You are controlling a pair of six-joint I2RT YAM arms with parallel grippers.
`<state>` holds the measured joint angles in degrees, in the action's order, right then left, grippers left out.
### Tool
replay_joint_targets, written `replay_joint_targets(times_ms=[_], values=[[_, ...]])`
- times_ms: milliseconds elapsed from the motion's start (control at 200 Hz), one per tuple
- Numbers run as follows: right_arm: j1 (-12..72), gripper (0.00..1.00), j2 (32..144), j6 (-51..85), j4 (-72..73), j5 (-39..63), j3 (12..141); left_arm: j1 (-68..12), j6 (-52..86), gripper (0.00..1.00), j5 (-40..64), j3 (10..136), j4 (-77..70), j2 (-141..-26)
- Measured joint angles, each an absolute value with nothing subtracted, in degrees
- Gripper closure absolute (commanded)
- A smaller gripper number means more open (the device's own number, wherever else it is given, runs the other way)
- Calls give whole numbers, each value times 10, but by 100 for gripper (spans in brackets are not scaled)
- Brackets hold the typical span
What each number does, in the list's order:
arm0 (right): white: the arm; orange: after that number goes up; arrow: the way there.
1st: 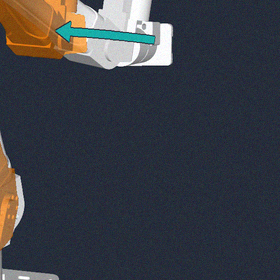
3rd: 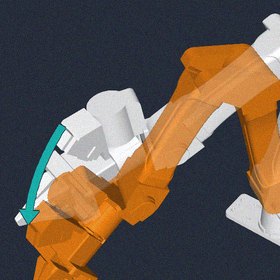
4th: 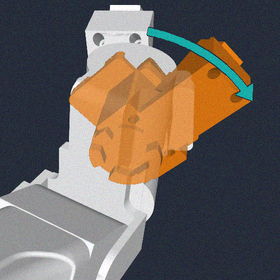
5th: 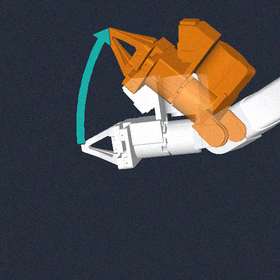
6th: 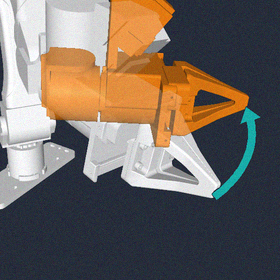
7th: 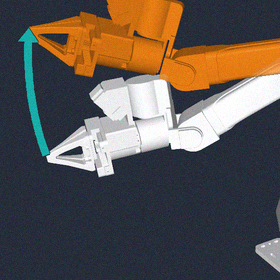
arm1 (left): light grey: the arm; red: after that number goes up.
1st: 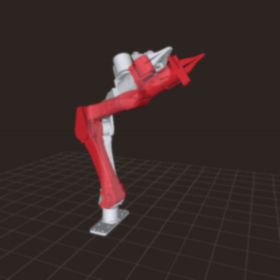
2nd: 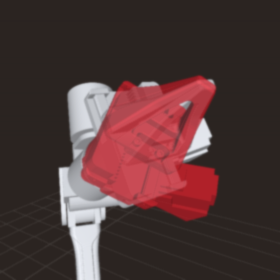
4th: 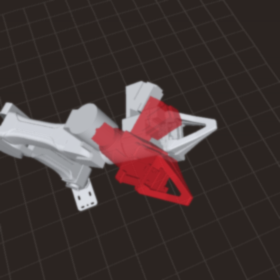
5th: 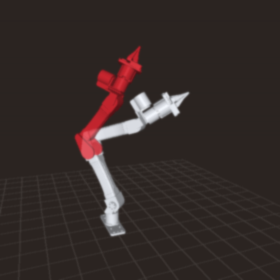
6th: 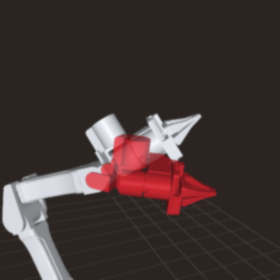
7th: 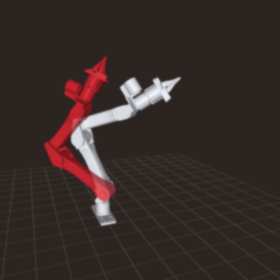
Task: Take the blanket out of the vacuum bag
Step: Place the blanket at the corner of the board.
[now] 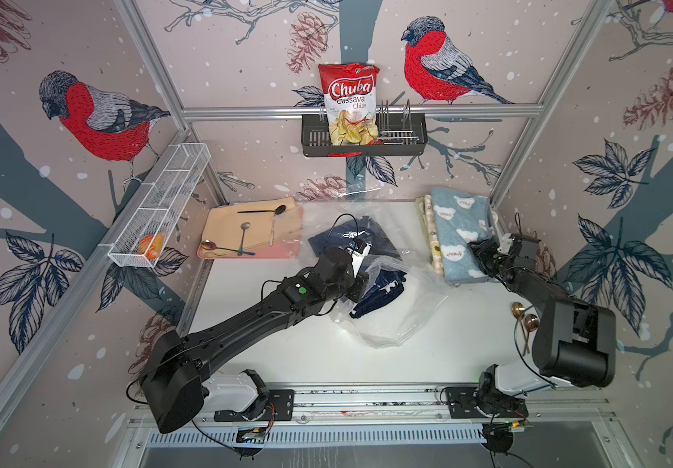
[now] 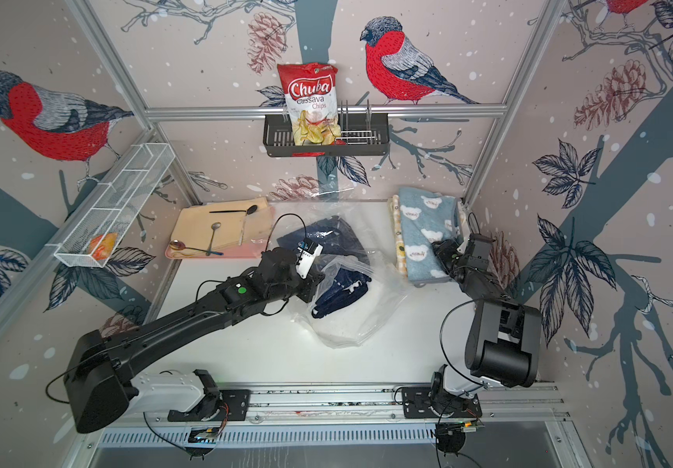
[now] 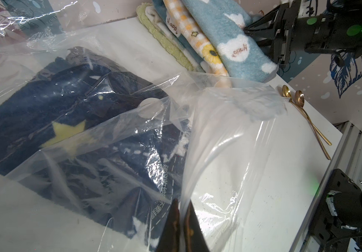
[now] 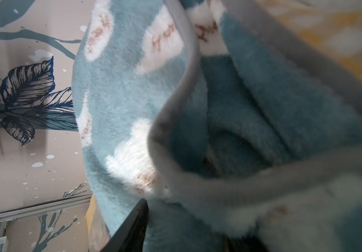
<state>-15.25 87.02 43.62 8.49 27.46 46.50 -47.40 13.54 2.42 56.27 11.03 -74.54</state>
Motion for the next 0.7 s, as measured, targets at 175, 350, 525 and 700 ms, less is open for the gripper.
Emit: replay_joint_targets(times_ms=[175,350,525,700], values=[[-153,40,832,434,50,273,503,-474,135,93,23,563,110,-745],[-126,37,733,414,-12,251,524,-474,135,93,15,563,110,-743],[-77,36,661,386,-77,210,513,-474,135,93,15,563,110,-740],[-57,38,665,362,-112,181,504,-474,135,93,14,563,110,-736]])
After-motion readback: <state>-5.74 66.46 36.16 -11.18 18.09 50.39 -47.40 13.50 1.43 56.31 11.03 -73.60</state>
